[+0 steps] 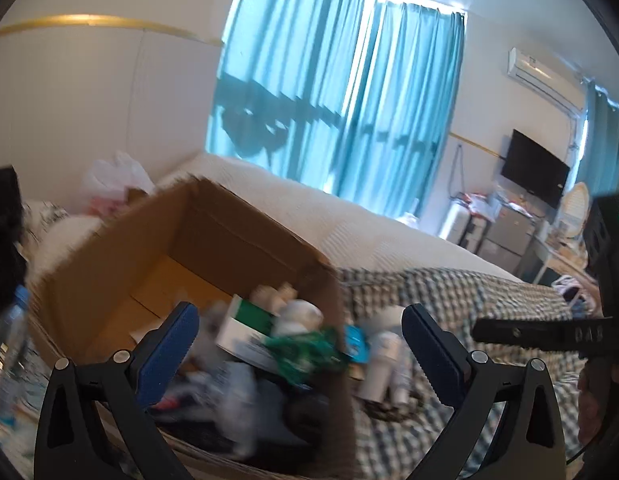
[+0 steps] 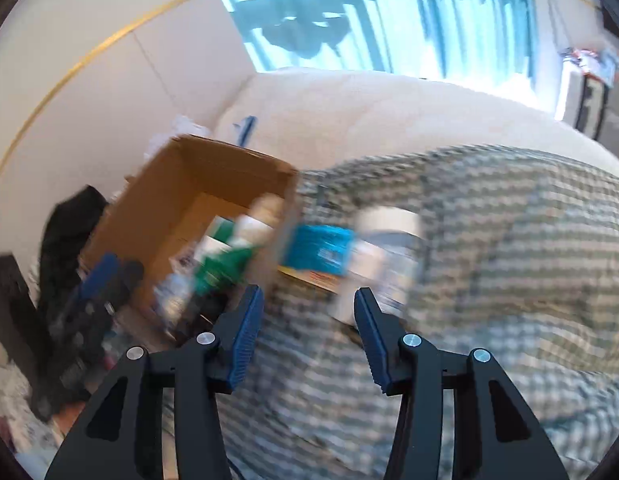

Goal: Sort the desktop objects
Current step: 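Carry the comb and sachet over the box and open both grippers, then move both grippers back and grasp the white toothpaste tube with the left gripper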

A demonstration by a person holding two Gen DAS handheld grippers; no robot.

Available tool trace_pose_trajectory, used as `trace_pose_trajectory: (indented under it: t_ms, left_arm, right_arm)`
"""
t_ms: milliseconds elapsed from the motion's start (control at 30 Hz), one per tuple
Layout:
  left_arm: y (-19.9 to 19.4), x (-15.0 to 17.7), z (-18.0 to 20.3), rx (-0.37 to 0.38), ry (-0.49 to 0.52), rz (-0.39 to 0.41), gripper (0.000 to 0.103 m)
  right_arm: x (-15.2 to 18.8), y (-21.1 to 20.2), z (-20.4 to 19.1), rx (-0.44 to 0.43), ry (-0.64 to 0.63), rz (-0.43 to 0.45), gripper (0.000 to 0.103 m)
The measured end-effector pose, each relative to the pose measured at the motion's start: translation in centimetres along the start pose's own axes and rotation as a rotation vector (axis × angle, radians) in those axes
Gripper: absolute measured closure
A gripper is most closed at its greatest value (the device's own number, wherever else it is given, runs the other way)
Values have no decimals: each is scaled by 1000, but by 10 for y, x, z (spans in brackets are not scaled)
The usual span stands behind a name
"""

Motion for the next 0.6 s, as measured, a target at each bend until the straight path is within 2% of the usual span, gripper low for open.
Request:
trace_pose_trajectory:
  t_ms: [133,267,367,500,533,600]
  left_arm:
    - [-2,14,26,37,-1,-28,0]
    - [-9,32,64,69,45,-12,0]
    - [-6,55,97,119,106,-37,0]
    - [5,92,128,185,147,-90,0]
    - [11,101,134,201,158,-114,0]
    - [23,116,140,191,176,-145,0]
  right_arm:
    - [15,-23,32,64,-40,12,50]
    - [15,-30,49,98,-102,66,49]
    - [19,-22,58,66,-93,57,40]
    - [35,-9,62,10,-120,-15,40]
    - [38,-9,60,-25,-177,-21,40]
    - [40,-6,65,-26,-195,-33,40]
Point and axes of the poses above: each gripper's, at about its wrist camera, not at the fingertips, and y roughly the way its jaws point, z to its right, x to its underside, the point moved 9 cm from there along y, roughly the way its jaws point
